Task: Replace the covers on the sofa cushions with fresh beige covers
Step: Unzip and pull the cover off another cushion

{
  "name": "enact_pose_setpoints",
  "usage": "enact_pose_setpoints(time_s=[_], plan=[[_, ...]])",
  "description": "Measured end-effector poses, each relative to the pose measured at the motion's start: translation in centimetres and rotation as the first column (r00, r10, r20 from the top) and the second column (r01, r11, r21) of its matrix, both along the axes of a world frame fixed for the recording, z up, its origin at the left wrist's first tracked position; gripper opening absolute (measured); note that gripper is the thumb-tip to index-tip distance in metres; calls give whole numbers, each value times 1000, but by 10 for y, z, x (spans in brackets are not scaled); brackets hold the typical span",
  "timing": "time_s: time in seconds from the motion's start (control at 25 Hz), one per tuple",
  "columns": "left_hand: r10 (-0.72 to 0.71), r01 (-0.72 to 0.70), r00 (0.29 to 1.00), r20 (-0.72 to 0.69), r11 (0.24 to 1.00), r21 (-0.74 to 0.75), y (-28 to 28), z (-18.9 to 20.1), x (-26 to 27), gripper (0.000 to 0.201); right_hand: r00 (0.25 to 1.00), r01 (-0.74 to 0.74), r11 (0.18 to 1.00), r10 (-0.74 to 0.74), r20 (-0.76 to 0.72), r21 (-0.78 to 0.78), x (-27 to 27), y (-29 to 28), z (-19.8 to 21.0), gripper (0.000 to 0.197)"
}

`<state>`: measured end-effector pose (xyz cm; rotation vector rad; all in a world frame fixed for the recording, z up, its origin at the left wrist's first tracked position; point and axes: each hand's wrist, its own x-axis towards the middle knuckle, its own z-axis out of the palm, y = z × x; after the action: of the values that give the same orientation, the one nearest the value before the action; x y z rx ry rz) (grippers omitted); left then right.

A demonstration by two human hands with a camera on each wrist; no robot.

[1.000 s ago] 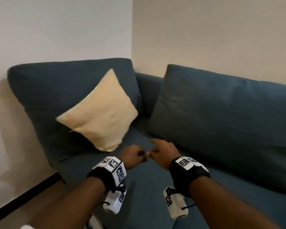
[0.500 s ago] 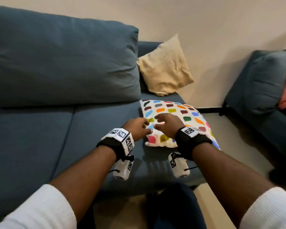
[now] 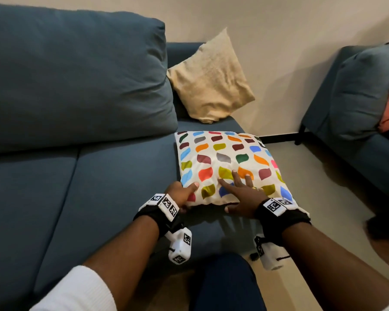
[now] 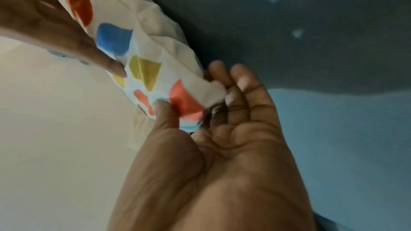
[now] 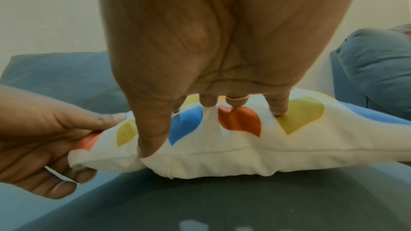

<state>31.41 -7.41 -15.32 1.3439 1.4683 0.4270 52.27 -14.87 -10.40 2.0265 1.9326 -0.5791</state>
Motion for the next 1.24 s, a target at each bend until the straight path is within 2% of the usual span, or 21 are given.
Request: enact_pose_setpoints(time_s=[0.12,0.24,0.4,0.52,0.6,0.64,0.72,0.8,0.84,0.92,1.0,1.12,1.24], plan=[[30,-35,999,32,987,158,7,-6,-10,32,1000,-23,998,24,-20,53,4,-6,1,84],[124,-125,992,21,971,204,9,2,-55,33,1000,-1,992,2,-7,130,-7,-8,4,78],[101,-91,993,-60,983,157,-21,23,-146,16,995,17,993,-5,-98,114,-36,-2,12,72],[97,-89,987,-127,994,67,-50,44,-212,6,986,-28,993,46,-159,116,-65,8,23,66],[-25,19,971,-239,999,-28,-68,54,-246,6,983,-67,988,90,-163,141,-89,13,33,68],[-132,107,940,-315,990,-94,-75,58,-259,7,982,-84,984,108,-156,154,-102,17,35,72],[-341,260,795,-503,939,-225,-83,59,-274,18,982,-91,985,114,-153,148,-126,21,33,88],[-360,272,662,-657,933,-237,-79,53,-282,31,983,-94,992,105,-151,79,-146,24,19,112],[-303,245,650,-697,952,-185,-75,51,-282,36,984,-95,994,101,-147,47,-154,23,7,121],[-180,170,735,-654,982,-79,-68,44,-274,41,989,-78,997,81,-121,28,-161,21,-16,132],[-136,112,860,-493,991,-77,-67,32,-258,40,995,-60,998,62,-82,32,-161,20,-35,137],[-127,99,909,-397,991,-92,-67,11,-244,38,996,-57,997,60,-67,44,-160,27,-53,145],[-44,18,979,-199,991,-129,-61,-3,-256,59,995,-5,999,8,-99,33,-162,28,-51,145]])
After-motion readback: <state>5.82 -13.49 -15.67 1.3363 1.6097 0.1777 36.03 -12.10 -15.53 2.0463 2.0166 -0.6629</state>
